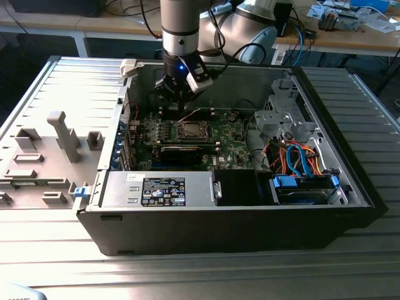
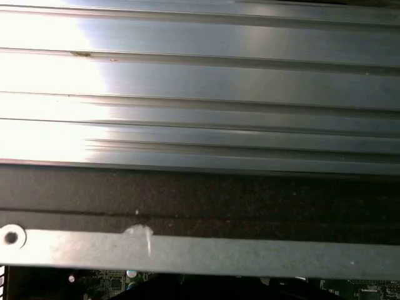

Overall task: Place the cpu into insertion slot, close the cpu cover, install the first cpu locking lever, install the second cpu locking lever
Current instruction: 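Install the first cpu locking lever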

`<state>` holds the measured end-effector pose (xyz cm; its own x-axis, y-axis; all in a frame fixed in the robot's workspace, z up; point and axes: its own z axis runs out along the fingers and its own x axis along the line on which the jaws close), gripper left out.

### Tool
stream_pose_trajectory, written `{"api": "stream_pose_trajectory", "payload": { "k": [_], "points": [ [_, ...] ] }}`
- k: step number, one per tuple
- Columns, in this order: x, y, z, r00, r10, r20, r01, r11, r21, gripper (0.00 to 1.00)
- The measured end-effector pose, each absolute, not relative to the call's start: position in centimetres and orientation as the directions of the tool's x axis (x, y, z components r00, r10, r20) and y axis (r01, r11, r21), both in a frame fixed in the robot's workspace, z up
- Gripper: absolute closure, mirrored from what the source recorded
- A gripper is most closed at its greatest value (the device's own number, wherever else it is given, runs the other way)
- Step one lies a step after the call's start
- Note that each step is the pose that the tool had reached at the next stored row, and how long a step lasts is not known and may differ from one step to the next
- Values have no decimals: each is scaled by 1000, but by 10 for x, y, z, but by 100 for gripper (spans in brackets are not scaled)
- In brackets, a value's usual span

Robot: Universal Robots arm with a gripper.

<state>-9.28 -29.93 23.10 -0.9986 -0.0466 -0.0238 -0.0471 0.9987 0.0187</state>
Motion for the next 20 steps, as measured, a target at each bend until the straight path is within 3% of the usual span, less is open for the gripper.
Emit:
{"api": "stream_pose_trajectory", "payload": {
  "k": [20],
  "points": [
    [-88,-296,224,-998,-53,-24,-54,998,19,89]
  ]
}}
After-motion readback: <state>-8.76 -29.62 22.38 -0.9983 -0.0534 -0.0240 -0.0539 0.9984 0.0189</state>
